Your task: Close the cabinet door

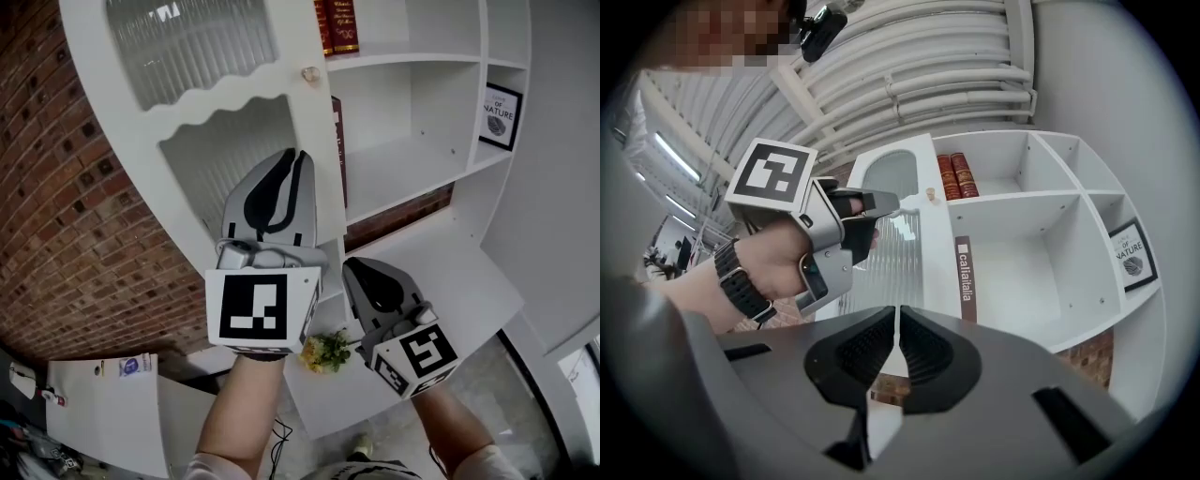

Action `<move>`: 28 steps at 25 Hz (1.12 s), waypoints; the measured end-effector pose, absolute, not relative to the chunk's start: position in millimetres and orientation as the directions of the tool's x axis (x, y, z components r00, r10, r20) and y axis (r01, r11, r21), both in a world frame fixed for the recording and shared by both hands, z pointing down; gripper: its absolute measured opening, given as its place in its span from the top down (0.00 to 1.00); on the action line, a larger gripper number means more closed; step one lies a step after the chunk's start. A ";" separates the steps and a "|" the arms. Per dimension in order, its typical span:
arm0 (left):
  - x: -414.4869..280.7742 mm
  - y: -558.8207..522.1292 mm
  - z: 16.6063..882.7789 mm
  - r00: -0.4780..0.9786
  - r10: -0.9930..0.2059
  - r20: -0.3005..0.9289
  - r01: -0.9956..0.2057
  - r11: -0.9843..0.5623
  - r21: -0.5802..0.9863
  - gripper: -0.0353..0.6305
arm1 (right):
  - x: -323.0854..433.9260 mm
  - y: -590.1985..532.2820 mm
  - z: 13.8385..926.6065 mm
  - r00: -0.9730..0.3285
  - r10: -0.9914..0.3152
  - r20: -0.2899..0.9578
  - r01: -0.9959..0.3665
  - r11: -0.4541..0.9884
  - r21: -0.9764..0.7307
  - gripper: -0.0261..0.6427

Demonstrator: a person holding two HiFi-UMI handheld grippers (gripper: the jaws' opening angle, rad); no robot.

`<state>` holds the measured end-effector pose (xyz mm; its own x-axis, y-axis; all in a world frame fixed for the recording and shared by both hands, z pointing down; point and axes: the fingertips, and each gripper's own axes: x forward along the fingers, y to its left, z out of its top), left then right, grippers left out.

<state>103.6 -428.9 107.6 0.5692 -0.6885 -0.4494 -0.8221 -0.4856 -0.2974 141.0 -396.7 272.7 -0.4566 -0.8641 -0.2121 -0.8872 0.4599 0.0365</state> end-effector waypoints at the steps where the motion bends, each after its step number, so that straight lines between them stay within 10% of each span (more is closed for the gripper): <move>1: 101.2 -425.2 113.6 0.577 -0.689 -0.439 -0.817 -0.497 -0.293 0.90 | 138.8 -393.2 274.3 -0.454 -0.866 -0.209 -0.889 0.457 0.037 0.93; 28: -3.5 -268.1 245.7 0.696 -0.674 -0.248 -0.712 -0.692 -0.121 0.93 | 49.8 -258.5 309.9 -0.405 -0.901 -0.157 -0.914 0.403 0.043 0.93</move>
